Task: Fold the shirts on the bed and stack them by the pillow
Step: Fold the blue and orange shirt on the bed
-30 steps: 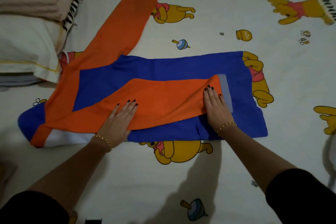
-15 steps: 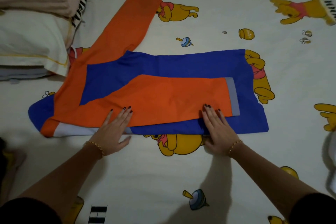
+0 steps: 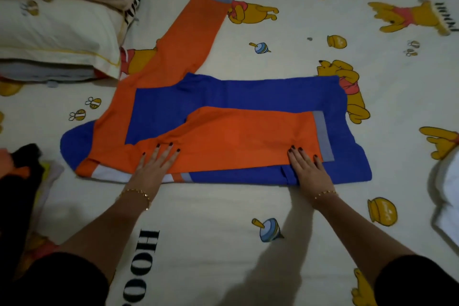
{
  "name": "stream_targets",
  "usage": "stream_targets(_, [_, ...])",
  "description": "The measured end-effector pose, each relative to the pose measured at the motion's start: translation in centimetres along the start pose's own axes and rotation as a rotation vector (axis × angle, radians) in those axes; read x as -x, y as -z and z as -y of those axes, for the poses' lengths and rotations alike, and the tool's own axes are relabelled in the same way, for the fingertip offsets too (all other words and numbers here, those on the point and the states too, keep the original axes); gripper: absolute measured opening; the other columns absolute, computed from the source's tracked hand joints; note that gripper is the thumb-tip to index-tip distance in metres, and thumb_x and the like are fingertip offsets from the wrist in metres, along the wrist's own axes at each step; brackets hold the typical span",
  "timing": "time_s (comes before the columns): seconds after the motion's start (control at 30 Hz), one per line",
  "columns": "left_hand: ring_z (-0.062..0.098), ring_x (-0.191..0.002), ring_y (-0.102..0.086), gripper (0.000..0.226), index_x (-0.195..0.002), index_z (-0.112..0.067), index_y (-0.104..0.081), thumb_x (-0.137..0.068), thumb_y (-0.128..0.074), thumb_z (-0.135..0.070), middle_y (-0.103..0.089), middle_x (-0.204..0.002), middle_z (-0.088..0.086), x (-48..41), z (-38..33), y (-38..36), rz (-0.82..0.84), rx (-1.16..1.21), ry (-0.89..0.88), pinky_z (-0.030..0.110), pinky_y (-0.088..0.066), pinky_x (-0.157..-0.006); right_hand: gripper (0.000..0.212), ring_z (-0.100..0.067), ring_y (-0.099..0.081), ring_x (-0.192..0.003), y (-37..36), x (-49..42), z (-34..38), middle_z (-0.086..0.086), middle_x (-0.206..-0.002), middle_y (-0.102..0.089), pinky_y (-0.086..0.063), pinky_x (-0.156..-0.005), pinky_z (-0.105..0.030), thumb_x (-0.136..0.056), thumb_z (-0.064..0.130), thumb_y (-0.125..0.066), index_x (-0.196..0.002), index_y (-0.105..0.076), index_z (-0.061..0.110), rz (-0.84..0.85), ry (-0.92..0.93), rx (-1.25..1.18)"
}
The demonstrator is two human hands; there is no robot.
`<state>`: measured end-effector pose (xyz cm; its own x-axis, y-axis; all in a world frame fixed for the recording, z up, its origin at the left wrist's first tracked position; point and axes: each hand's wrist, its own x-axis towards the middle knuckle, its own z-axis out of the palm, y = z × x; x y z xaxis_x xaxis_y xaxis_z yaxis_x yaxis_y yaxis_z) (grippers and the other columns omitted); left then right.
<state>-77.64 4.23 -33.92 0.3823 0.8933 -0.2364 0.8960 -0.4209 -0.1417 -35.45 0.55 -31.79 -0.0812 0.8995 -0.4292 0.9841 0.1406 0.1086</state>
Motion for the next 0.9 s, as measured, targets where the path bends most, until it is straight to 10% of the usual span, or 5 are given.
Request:
stream_targets(0.33, [0.037, -0.118, -0.055, 0.126, -0.143, -0.022, -0.032, -0.034, -0.082, 0.018, -0.046, -0.142, 0.01, 14.0, -5.3, -0.3, 0.068, 0.001, -0.005, 0.06, -0.047, -0.085, 0.071, -0.018, 0.012, -0.146, -4.0, 15.0, 2.8, 0.002, -0.158, 0.019, -0.004, -0.119, -0.046, -0.097, 0.008, -0.032, -0.149, 0.016, 0.017, 0.155, -0.017, -0.029])
stream_targets(0.53, [0.026, -0.146, -0.005, 0.094, -0.149, -0.023, 0.01, -0.087, -0.059, -0.009, 0.011, -0.158, 0.005, 20.1, -7.0, -0.4, 0.3, 0.022, 0.061, 0.047, -0.013, -0.115, 0.098, -0.02, 0.015, -0.146, -4.4, 19.0, 4.1, 0.003, -0.157, 0.022, -0.01, -0.118, -0.049, -0.086, 0.0, -0.054, -0.149, 0.017, 0.021, 0.244, -0.034, -0.035])
stream_targets(0.9, [0.036, -0.113, -0.051, 0.051, -0.129, -0.004, -0.052, -0.079, -0.053, 0.009, -0.052, -0.129, 0.017, 23.7, -1.3, 2.6, -0.018, 0.558, 0.467, 0.044, -0.044, -0.089, 0.09, -0.019, 0.003, -0.147, 4.3, 12.7, 17.5, 0.001, -0.16, 0.002, -0.007, -0.117, -0.051, -0.084, -0.007, -0.053, -0.152, -0.002, 0.023, 0.081, 0.218, -0.042])
